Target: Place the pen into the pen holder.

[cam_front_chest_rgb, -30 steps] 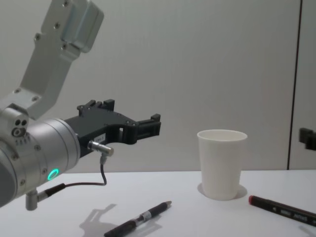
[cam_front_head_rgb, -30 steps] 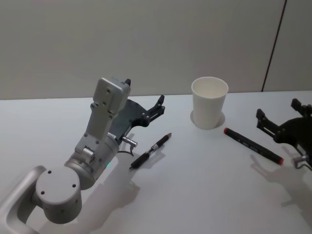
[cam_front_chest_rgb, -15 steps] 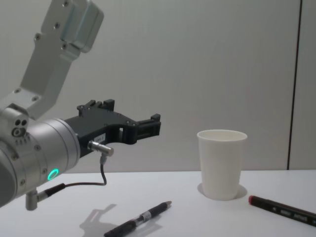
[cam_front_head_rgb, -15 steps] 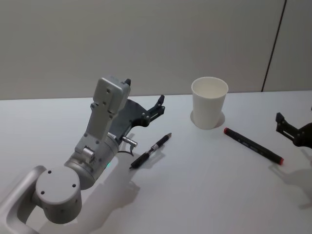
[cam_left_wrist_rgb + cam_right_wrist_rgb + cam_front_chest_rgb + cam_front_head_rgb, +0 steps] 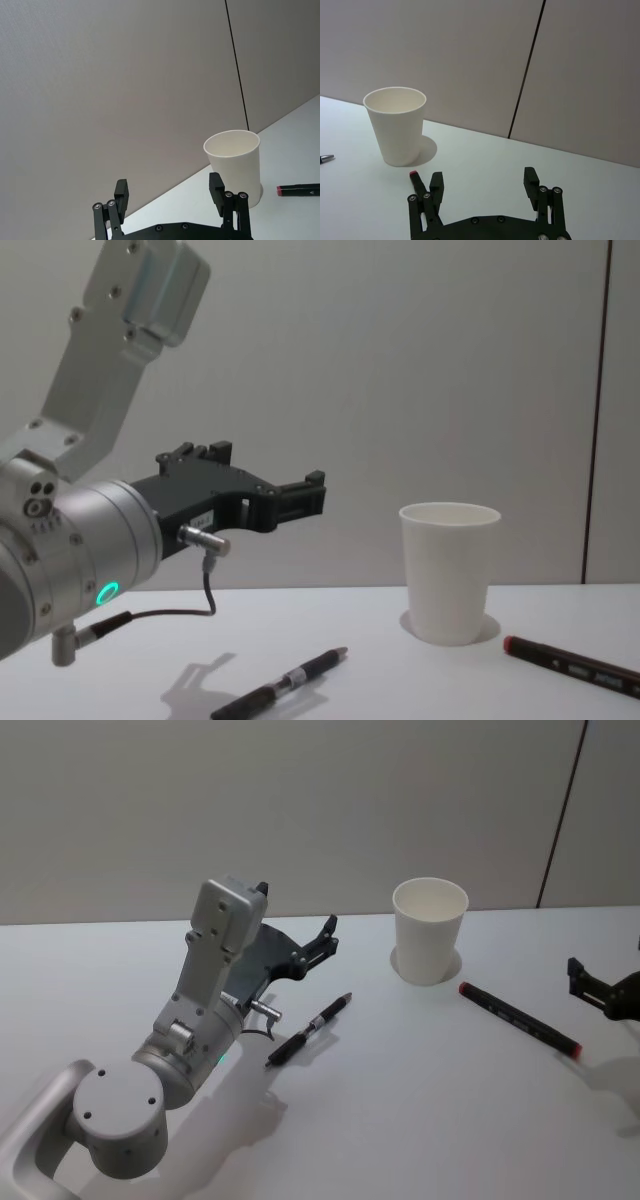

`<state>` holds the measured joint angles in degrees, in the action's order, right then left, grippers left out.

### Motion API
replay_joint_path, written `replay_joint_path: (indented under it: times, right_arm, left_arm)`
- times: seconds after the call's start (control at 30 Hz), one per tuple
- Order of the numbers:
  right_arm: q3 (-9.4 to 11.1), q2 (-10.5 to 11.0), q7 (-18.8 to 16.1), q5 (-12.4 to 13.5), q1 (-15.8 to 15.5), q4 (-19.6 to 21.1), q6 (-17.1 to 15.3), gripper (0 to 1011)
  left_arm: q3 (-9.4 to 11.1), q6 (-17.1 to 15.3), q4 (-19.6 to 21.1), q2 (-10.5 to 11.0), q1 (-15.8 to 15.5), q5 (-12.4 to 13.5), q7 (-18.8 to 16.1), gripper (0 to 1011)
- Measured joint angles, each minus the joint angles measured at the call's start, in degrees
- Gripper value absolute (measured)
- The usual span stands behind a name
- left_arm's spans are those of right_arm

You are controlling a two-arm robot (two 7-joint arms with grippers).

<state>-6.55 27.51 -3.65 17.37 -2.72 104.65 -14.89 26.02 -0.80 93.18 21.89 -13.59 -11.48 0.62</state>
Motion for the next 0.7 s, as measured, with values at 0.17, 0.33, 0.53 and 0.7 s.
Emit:
replay_joint_path:
  times: [0.17,0.33,0.53,0.7]
  right_arm:
    - [-0.4,-0.3,-1.9,-1.2,1.7,-1.2,-2.0,1002]
    - [-1.0,-0.6,-4.8,-2.7,3.6,-2.6,-4.2,1002]
    - [-1.8,-0.9,-7.9,-4.4,5.4,-4.3,-6.3,1002]
    - [-2.5,-1.4,-10.0,-5.8,6.7,-5.9,-7.8,1001]
  left_arm:
    - [0.0,0.0,0.0,0.0,0.0,0.0,0.0,1001]
    - [0.0,0.0,0.0,0.0,0.0,0.0,0.0,1001]
    - [0.0,0.0,0.0,0.0,0.0,0.0,0.0,1001]
    - [0.0,0.0,0.0,0.0,0.0,0.0,0.0,1001]
